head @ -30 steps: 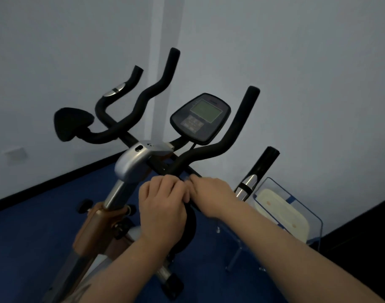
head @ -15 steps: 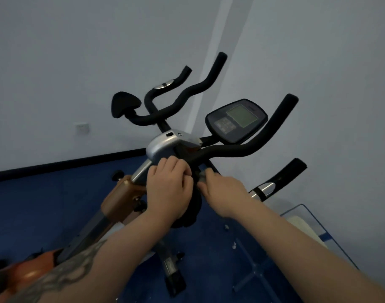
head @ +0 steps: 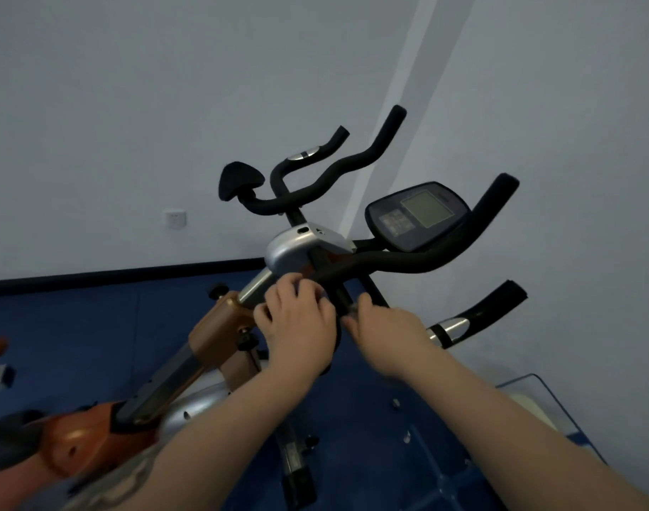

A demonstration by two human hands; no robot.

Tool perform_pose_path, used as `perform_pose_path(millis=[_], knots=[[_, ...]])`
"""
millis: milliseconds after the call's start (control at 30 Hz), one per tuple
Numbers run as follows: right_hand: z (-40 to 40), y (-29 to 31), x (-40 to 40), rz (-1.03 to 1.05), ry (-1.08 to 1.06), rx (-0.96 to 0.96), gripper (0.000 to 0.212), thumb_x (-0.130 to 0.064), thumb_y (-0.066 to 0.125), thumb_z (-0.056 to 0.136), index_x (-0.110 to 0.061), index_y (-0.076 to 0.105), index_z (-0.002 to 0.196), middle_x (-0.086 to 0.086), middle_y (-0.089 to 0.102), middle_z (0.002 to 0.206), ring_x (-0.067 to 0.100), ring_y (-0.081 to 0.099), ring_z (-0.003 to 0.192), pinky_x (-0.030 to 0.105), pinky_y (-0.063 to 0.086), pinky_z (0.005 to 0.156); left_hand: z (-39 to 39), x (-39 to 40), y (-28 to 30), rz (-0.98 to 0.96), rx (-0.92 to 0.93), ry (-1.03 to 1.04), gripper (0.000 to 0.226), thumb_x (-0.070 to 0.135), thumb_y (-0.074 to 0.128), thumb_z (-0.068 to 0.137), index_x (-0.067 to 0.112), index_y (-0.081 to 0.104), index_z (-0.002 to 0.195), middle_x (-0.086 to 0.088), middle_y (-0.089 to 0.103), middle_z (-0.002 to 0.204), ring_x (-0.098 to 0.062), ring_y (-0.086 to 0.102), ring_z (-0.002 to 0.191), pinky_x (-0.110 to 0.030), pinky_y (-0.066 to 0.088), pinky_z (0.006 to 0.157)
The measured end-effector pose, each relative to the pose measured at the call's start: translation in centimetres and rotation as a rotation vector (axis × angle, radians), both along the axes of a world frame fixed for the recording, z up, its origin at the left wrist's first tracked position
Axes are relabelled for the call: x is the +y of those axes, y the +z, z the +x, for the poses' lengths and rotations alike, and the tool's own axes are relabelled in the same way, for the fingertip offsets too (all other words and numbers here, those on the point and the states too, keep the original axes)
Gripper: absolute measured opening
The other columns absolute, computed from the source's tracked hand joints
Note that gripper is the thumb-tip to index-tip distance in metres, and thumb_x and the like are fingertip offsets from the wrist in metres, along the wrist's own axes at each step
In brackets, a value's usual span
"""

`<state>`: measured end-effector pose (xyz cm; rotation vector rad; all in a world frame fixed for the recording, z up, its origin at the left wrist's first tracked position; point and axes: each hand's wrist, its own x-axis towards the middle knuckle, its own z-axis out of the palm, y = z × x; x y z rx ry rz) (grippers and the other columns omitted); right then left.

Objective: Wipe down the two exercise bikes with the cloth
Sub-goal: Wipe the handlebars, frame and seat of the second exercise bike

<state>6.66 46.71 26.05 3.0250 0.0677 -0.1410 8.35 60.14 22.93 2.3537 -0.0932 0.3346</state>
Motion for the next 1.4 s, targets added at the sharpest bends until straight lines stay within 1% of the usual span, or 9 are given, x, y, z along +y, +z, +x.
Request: perform_pose_path(millis=[167,267,400,500,733,867,967,1233,1400], knots=[[-1.0,-1.2,1.1,-0.063,-0.028,-0.264,0.038,-0.04,0.032,0.103,-0.013,0.048,0.125,0.005,0.06,0.107,0.023,0.062,0.086,0.033,0.034,0.062,-0.3,1.0,0.5,-0.161,0.031,-0.019,0.012,0.032,0.051,0.094,0.032,0.057,0.104,0.01,0.041,0.133,-0.011,0.026,0.13,-0.037,0.01,0.105],[-4.9,-1.7,-1.1,-0.078,0.217,-0.485,0.037,-0.038,0.053,0.094,-0.013,0.061,0.119,0.001,0.061,0.089,0.02,0.059,0.073,0.033,0.042,0.065,-1.1,1.1,1.0,-0.1,-0.023,-0.029,0.017,0.027,0.052,0.093,0.031,0.057,0.109,0.011,0.042,0.139,-0.011,0.026,0.134,-0.038,0.009,0.11],[-5.7,1.1,-8.0,-0.17,0.309,-0.692,0.022,-0.032,0.05,0.093,-0.019,0.067,0.09,0.001,0.06,0.084,0.026,0.059,0.079,0.043,0.042,0.09,-3.0,-0.7,1.8,0.083,-0.14,-0.202,0.041,0.028,0.054,0.091,0.031,0.048,0.131,0.009,0.031,0.152,-0.01,0.019,0.143,-0.037,0.006,0.112],[-6.0,3.3,-11.6,-0.22,0.152,-0.692,0.03,-0.033,0.042,0.098,-0.018,0.069,0.096,0.002,0.064,0.095,0.027,0.062,0.1,0.049,0.027,0.112,-4.2,-1.9,1.6,0.262,-0.178,-0.273,0.048,0.035,0.048,0.094,0.031,0.039,0.141,0.011,0.03,0.154,-0.009,0.021,0.143,-0.038,0.012,0.114],[-9.5,-2.9,0.8,0.433,0.097,-0.618,0.014,-0.014,0.063,0.09,-0.016,0.07,0.103,-0.002,0.067,0.106,0.018,0.058,0.11,0.037,0.046,0.095,-6.3,-0.6,1.3,0.009,-0.091,-0.327,0.035,0.014,0.055,0.091,0.027,0.059,0.123,0.012,0.052,0.138,-0.004,0.027,0.141,-0.026,0.013,0.115],[-12.5,-4.4,4.4,1.28,-0.241,-0.317,0.022,-0.03,0.045,0.101,-0.027,0.067,0.099,-0.01,0.069,0.09,0.01,0.066,0.086,0.025,0.053,0.07,-9.4,3.1,0.7,-0.304,0.044,-0.399,0.04,0.001,0.053,0.092,0.031,0.061,0.116,0.024,0.05,0.133,0.01,0.031,0.134,-0.027,0.03,0.115],[-13.2,-3.5,5.1,1.641,-0.385,-0.173,0.024,-0.035,0.047,0.1,-0.03,0.071,0.097,-0.004,0.074,0.092,0.013,0.07,0.087,0.026,0.056,0.069,-11.8,6.0,0.2,-0.419,0.051,-0.335,0.031,0.011,0.056,0.095,0.036,0.062,0.113,0.029,0.054,0.127,0.01,0.046,0.121,-0.019,0.042,0.101],[-15.2,-1.5,8.2,2.063,-0.418,0.074,0.024,-0.022,0.049,0.098,-0.012,0.064,0.114,0.015,0.071,0.108,0.03,0.069,0.101,0.038,0.058,0.077,-14.5,10.3,-0.3,-0.741,0.328,-0.424,0.037,0.032,0.072,0.082,0.027,0.06,0.116,0.011,0.069,0.105,-0.008,0.067,0.098,-0.019,0.054,0.078],[-17.4,-1.3,10.5,2.061,-0.379,0.133,0.028,-0.019,0.049,0.098,-0.009,0.067,0.116,0.014,0.071,0.111,0.024,0.069,0.102,0.03,0.057,0.075,-15.6,13.6,0.2,-0.611,0.249,-0.391,0.01,0.024,0.07,0.086,0.014,0.069,0.084,-0.002,0.067,0.077,-0.016,0.065,0.078,-0.033,0.055,0.073]])
